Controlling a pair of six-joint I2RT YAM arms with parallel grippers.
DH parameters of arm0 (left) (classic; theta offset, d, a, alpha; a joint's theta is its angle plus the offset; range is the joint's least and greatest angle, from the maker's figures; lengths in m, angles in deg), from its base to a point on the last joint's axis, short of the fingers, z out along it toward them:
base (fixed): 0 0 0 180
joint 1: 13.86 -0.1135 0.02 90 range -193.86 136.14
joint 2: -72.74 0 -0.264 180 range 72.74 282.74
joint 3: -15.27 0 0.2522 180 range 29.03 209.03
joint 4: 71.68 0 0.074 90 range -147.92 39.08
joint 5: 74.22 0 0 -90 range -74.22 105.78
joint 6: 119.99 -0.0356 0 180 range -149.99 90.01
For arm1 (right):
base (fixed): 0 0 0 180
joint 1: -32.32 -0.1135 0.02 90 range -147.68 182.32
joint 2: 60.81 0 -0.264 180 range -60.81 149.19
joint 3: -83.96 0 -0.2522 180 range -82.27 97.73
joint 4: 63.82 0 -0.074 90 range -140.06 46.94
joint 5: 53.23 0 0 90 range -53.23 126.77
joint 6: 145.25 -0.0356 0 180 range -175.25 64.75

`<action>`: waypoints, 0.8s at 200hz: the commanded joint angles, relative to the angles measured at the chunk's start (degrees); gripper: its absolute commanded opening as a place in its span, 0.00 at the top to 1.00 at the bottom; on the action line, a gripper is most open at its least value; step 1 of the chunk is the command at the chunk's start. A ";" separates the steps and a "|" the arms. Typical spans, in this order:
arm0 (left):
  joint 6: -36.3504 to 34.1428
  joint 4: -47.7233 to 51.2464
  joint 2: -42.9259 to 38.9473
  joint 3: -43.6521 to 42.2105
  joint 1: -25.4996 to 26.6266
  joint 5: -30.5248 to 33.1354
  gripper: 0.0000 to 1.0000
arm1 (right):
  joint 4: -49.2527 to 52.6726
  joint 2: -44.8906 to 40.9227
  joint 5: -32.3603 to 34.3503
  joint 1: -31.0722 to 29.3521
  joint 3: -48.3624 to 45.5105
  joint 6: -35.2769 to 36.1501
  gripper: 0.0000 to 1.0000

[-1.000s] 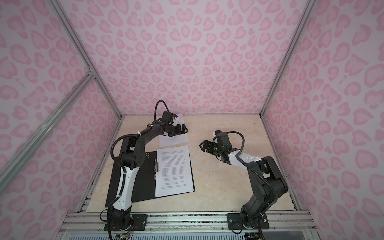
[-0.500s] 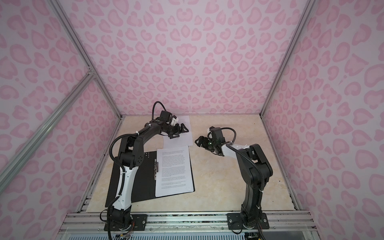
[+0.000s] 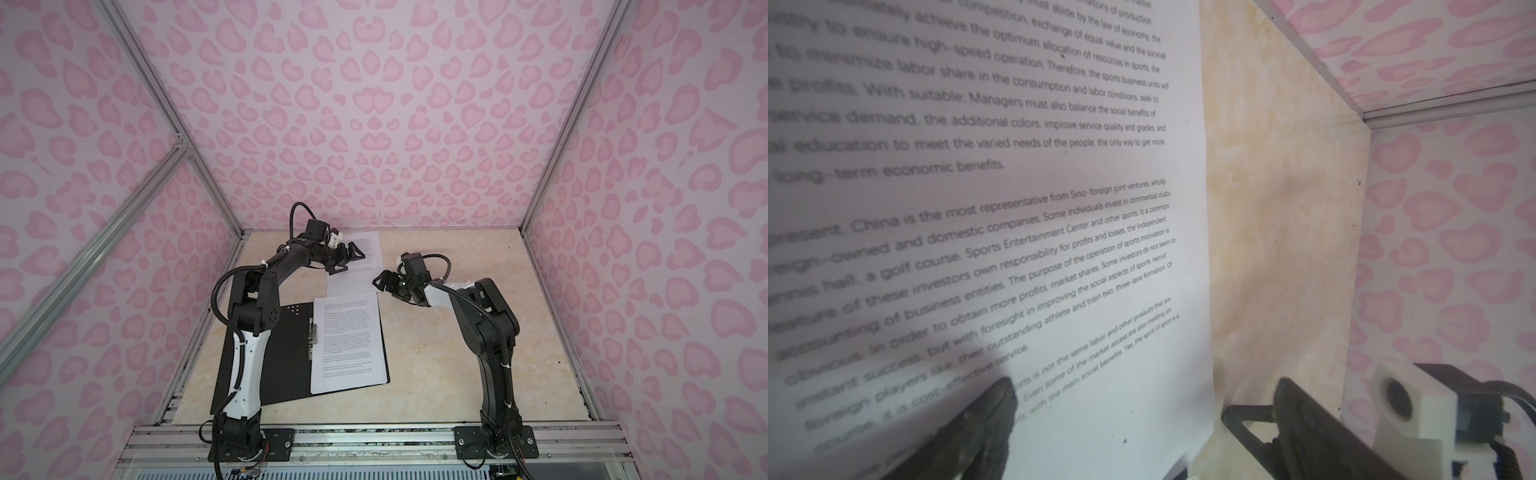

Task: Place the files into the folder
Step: 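Pinch the loose sheet's edge with the right gripper beside the left gripper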

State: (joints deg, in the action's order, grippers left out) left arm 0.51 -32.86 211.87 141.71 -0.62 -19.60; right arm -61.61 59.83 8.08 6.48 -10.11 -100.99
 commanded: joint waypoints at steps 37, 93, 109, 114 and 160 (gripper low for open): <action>1.85 -0.45 0.81 -2.03 0.95 0.08 0.02 | 2.95 7.75 -0.20 -1.53 7.91 -4.89 0.16; 1.07 -0.10 1.49 -2.20 1.32 -0.31 0.02 | 1.78 12.25 -6.48 1.78 16.57 3.57 0.03; 0.88 -0.10 1.49 -2.29 1.33 -0.31 0.03 | 3.56 14.36 -10.25 3.42 19.99 6.34 0.03; 0.88 -0.10 1.49 -2.29 1.35 -0.31 0.03 | 4.86 15.03 -11.02 3.80 21.30 7.63 0.03; 0.79 -0.27 1.67 -2.38 1.22 -0.22 0.03 | 13.30 19.99 -15.66 4.83 30.32 13.83 0.10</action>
State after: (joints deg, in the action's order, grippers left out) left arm 1.89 -38.08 212.22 139.92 0.45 -21.32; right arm -54.25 77.42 -4.51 11.24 18.02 -90.76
